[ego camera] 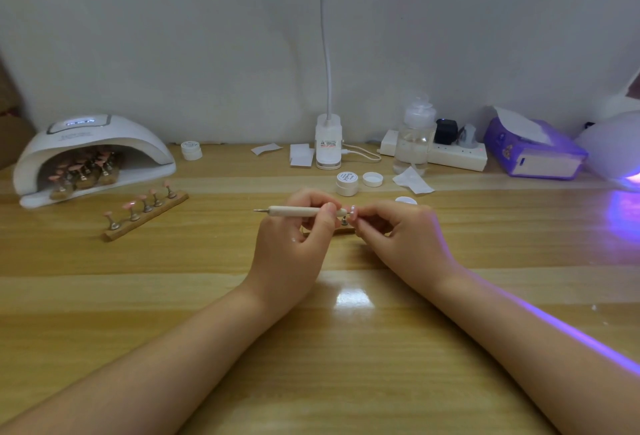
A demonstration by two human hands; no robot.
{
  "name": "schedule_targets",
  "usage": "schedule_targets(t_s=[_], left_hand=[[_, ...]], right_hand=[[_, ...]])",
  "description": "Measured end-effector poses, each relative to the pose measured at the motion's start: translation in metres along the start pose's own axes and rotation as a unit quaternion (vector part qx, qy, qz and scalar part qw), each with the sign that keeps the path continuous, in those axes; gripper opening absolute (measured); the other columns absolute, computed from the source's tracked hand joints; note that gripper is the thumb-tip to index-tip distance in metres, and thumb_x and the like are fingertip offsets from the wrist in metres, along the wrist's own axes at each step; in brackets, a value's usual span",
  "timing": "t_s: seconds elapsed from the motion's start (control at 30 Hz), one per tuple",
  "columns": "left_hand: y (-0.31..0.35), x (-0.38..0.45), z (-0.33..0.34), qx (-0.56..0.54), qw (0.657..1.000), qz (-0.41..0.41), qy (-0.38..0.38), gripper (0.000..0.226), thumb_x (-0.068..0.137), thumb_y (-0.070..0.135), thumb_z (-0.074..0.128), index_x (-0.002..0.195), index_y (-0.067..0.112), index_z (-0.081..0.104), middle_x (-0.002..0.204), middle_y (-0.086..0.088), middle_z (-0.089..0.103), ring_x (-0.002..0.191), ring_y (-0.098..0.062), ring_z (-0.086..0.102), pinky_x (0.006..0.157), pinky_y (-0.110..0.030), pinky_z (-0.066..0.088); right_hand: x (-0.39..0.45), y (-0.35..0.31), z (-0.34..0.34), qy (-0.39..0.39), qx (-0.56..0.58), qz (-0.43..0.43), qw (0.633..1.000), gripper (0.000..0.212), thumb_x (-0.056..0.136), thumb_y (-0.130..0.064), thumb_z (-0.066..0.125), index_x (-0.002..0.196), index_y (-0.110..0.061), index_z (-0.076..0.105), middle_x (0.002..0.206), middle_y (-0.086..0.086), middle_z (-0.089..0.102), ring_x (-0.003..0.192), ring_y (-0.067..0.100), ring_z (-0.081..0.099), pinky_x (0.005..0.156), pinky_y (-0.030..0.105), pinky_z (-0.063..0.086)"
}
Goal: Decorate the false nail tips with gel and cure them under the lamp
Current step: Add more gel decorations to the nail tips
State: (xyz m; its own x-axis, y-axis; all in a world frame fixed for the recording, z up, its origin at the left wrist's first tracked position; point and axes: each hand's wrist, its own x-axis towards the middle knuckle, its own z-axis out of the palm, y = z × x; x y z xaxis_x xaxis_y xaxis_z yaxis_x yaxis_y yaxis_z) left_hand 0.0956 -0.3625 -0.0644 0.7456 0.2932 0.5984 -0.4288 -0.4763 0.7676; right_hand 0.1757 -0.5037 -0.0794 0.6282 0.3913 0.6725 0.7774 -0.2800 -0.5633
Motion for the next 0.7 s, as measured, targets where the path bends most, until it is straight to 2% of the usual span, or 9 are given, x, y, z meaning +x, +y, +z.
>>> schedule_targets(t_s=[0.3,0.53,0.7], left_hand=[[-0.0004,-0.0001,0.0003,-0.001,1.000,-0.006,0.002,0.012,0.088,0.024,0.053,0.081,0.024,0.063,0.076,0.007,0.066,0.071,-0.020,0.065,0.067,-0.047,0.052],[-0.0005,-0.0008,-0.0005,-0.009,1.000,-0.006,0.005,0.014,0.088,0.024,0.053,0.080,0.031,0.062,0.077,0.008,0.067,0.072,-0.020,0.065,0.068,-0.048,0.053],[0.0003,-0.0002,0.0005,-0.005,1.000,-0.006,0.003,0.013,0.088,0.024,0.053,0.079,0.028,0.062,0.077,0.009,0.067,0.072,-0.018,0.065,0.068,-0.046,0.053]], right_hand=[[0.0000,-0.0006,-0.0003,0.006,-0.005,-0.011,1.000,0.011,0.078,-0.005,0.073,0.087,-0.011,0.075,0.075,-0.010,0.070,0.073,0.004,0.064,0.064,0.014,0.050],[0.0000,-0.0002,-0.0004,0.010,-0.006,-0.015,1.000,0.010,0.079,-0.007,0.073,0.087,-0.012,0.076,0.075,-0.007,0.072,0.071,0.006,0.065,0.063,0.018,0.051],[0.0001,-0.0001,-0.0006,0.007,-0.008,-0.016,1.000,0.010,0.079,-0.006,0.073,0.087,-0.012,0.076,0.075,-0.007,0.071,0.071,0.006,0.065,0.063,0.020,0.052]])
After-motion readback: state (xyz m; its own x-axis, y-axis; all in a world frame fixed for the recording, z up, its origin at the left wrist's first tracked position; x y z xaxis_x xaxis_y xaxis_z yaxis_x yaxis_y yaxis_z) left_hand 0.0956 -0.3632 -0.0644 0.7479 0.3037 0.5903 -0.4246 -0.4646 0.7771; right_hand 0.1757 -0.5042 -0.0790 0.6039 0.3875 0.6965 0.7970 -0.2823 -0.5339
